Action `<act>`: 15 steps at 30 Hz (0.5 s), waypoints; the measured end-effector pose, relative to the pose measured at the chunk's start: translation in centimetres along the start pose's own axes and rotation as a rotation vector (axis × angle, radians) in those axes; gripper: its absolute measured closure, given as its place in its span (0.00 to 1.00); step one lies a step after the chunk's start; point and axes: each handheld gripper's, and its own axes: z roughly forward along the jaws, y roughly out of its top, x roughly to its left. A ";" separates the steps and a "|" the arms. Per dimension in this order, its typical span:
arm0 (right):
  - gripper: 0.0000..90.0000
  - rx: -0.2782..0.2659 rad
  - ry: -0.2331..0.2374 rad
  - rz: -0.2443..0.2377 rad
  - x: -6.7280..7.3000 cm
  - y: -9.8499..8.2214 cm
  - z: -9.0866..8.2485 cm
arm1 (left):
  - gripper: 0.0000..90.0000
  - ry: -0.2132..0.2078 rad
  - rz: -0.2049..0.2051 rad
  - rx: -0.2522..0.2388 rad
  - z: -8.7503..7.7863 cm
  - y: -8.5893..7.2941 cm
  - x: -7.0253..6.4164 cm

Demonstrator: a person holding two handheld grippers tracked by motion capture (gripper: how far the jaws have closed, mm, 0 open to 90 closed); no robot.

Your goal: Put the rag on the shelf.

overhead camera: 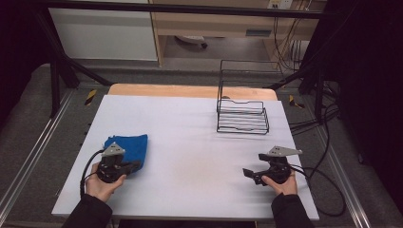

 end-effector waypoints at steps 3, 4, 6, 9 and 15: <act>0.02 -0.003 -0.001 0.001 0.0 0.0 0.0 | 0.98 -0.008 0.011 0.000 0.6 0.4 -1.0; 0.02 -0.002 -0.001 0.000 0.0 0.0 0.0 | 0.98 -0.008 0.014 0.002 0.8 0.5 -1.2; 0.02 -0.001 0.000 0.000 0.0 0.0 0.0 | 0.98 -0.011 0.011 0.009 1.2 0.7 -1.7; 0.02 0.000 0.000 -0.001 0.0 0.0 0.1 | 0.98 -0.013 0.016 0.021 1.7 1.0 -2.3; 0.02 0.003 0.001 -0.001 0.0 0.0 0.1 | 0.98 -0.007 0.017 0.024 2.7 1.8 -3.7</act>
